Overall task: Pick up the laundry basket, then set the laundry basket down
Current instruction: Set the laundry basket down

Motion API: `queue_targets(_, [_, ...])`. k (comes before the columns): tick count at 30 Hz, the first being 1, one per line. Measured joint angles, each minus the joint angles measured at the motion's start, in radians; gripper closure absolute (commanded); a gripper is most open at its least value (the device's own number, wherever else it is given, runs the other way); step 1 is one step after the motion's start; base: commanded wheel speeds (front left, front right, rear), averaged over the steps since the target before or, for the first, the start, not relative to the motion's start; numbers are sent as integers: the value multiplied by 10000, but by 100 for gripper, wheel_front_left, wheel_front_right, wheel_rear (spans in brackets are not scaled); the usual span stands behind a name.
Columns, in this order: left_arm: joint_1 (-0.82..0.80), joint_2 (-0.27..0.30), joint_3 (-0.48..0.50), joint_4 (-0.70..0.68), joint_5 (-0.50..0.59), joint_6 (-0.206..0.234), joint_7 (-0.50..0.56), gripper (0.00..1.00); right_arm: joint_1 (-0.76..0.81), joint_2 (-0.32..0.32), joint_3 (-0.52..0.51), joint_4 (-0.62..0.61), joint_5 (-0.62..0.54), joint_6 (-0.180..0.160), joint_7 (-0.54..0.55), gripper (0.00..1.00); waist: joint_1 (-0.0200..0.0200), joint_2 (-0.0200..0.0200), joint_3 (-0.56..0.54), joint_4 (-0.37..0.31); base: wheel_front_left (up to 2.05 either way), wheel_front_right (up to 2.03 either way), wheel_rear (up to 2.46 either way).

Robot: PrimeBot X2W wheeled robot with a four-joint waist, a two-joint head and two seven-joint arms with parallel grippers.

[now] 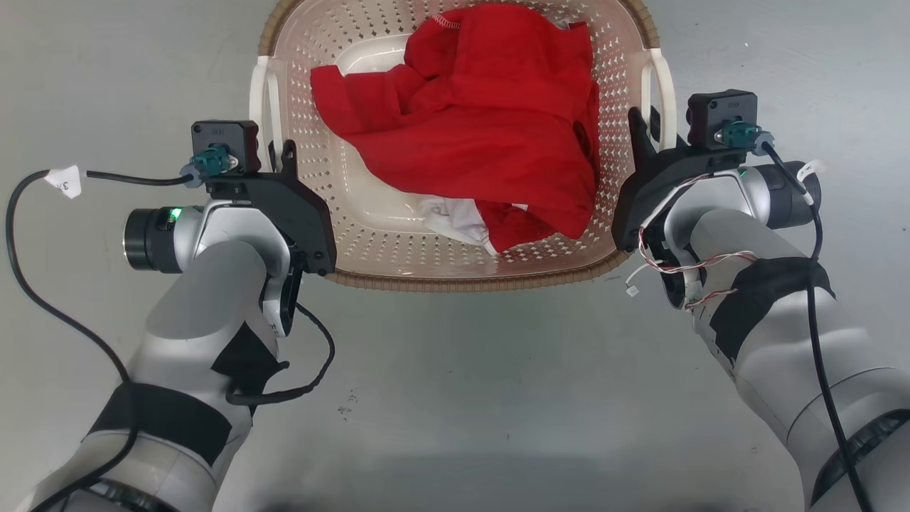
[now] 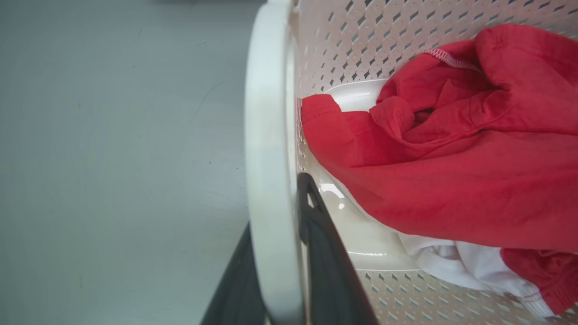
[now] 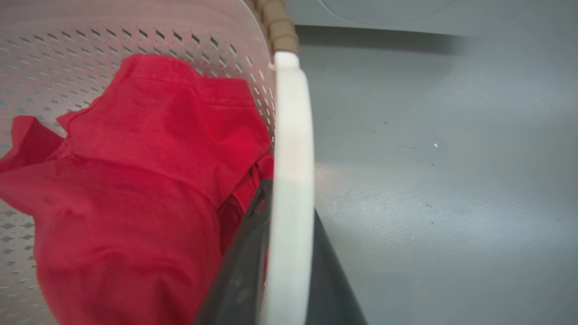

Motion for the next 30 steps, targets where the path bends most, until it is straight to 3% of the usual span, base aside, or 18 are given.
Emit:
queue_targets(1, [0,-10,-8,19,8,0,-2,100,-1,0,10,4,-10,0,-4,100,0,0,0,1,0,0,0])
queue_targets(4, [-8,-12,-33,67,50,-2,-96,100,8,-2,86,46,-75,0,6,53,0,0,-10,3,0,0,0])
queue_targets(5, [-39,-4,-36,77,125,-2,-123,83,30,0,113,63,-79,2,6,29,1,0,-18,3,0,0,0])
queue_targets(6, [-75,-2,-52,98,171,-2,-121,75,42,6,123,73,-79,2,4,6,1,0,-29,1,0,0,0])
queue_targets(7, [-100,0,-67,127,186,2,-119,66,45,8,132,77,-79,2,4,0,1,1,-42,-1,0,0,0])
queue_targets(9, [-97,71,-79,205,186,2,-119,51,91,8,157,71,-79,2,0,0,0,0,-93,-11,0,0,0])
queue_targets(10, [-97,92,-90,228,186,2,-121,34,136,8,163,50,-77,2,0,0,0,0,-126,-15,0,0,0])
queue_targets(12, [-96,82,-113,255,186,2,-130,20,227,12,169,17,-75,2,-6,0,1,0,-195,-24,0,0,0])
queue_targets(14, [-93,52,-140,270,190,2,-134,0,309,12,174,-10,-61,0,-8,0,1,0,-275,-28,0,0,0])
queue_targets(30, [164,48,-207,405,255,-182,-573,0,398,17,121,111,-31,54,-236,0,0,0,-1269,-67,0,0,0])
